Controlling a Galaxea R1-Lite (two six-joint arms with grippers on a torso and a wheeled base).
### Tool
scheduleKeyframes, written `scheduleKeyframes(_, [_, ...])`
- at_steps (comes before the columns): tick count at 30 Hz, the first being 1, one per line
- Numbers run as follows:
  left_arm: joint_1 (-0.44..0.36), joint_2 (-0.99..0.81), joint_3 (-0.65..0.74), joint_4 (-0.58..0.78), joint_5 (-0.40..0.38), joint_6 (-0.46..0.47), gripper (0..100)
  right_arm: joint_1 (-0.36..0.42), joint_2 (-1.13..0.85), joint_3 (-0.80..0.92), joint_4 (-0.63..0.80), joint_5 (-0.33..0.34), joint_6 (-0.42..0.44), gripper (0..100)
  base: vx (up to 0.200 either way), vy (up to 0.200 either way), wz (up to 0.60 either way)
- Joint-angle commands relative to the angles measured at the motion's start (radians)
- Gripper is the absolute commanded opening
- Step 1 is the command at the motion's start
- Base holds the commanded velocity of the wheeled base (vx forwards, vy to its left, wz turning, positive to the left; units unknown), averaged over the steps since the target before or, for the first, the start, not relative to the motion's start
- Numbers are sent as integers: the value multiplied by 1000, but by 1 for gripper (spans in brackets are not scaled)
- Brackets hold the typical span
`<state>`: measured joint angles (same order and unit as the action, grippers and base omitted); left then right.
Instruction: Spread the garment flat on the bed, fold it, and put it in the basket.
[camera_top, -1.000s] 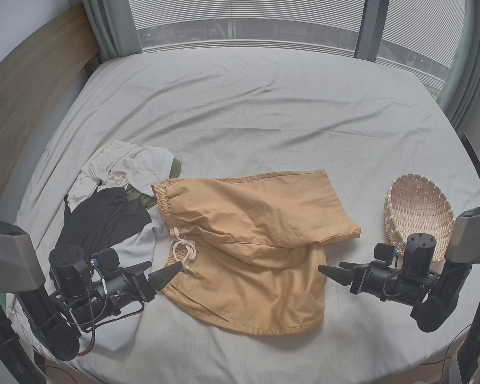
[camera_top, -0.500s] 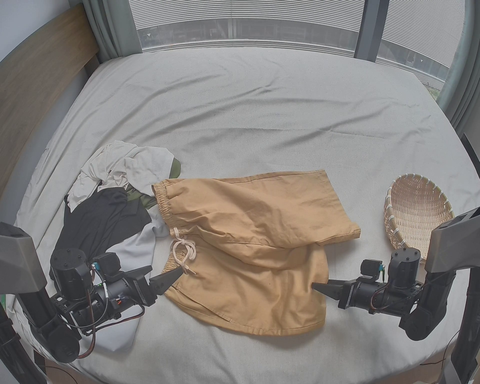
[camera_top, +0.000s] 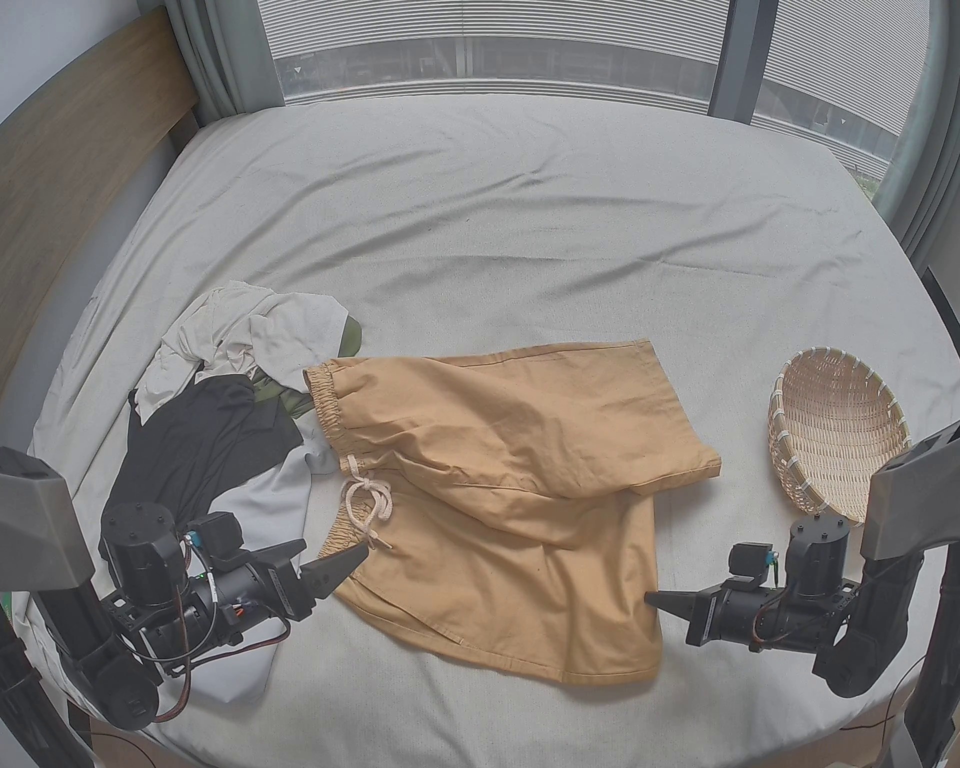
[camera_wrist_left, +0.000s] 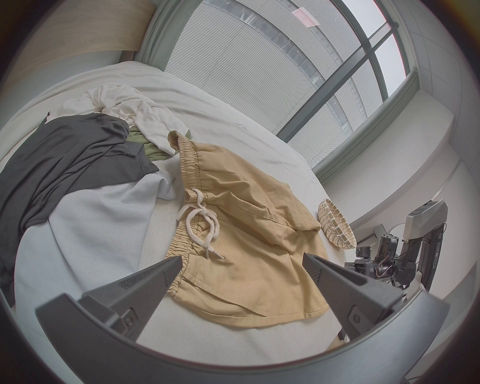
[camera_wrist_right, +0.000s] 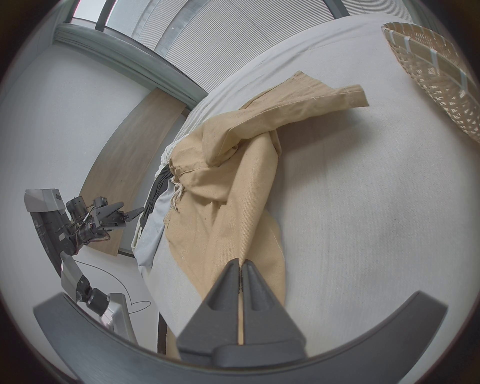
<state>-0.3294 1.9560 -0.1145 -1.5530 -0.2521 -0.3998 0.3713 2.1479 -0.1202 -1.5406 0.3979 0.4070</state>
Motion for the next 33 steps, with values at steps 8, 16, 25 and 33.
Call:
scheduleKeyframes(8, [-20, 3, 1, -1, 2, 1, 100, 61, -33, -32, 1, 6, 6, 0, 0, 0, 0])
scheduleKeyframes(16, [-19, 4, 1, -2, 2, 1, 100, 121, 75, -225, 2, 4, 3, 0, 0, 0, 0])
scheduleKeyframes(25, [-19, 12, -2, -1, 2, 1, 100, 166, 104, -326, 4, 12, 3, 0, 0, 0, 0])
scheduleKeyframes(33, [-19, 17, -7, -1, 2, 1, 100, 181, 132, -418, 37, 18, 4, 100, 0, 0, 0])
